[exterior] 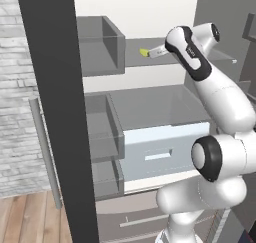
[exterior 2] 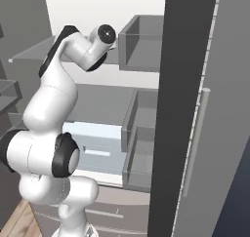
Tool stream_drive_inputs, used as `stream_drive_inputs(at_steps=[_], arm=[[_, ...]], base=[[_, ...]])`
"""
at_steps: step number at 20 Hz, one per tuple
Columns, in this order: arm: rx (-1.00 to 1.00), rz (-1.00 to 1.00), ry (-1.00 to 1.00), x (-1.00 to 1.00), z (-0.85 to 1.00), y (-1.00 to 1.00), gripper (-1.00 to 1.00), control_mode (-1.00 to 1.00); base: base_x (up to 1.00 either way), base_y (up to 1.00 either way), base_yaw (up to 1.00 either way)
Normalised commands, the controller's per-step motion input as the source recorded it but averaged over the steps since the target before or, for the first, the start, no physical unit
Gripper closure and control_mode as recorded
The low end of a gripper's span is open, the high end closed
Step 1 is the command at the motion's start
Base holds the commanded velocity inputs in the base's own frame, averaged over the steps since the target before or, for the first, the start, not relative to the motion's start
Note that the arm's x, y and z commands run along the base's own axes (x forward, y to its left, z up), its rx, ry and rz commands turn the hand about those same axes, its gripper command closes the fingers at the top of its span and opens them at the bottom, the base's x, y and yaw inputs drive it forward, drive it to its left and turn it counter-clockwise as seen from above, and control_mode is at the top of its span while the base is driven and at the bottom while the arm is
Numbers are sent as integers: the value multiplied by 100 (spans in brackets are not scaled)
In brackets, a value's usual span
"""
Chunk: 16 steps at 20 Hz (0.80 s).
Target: There is a bowl on the dining counter. Grab a lemon wedge from the fridge and place it in the bowl. Then get the liquor bottle and glass cup from the cabinet and place them next to the bowl.
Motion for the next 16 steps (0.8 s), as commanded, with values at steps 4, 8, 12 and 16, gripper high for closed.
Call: stream_drive_inputs(at_steps=[4,8,12,16], arm=[[0,9,4,24,-6,0,-100,-100],[0,9,4,22,-17,0,-100,-100],[0,8,4,19,-22,2,-100,-100],[0,2,2,9,-13,27,100,-100]], base=[[0,0,0],[0,0,0],[0,0,0],[0,0,0]])
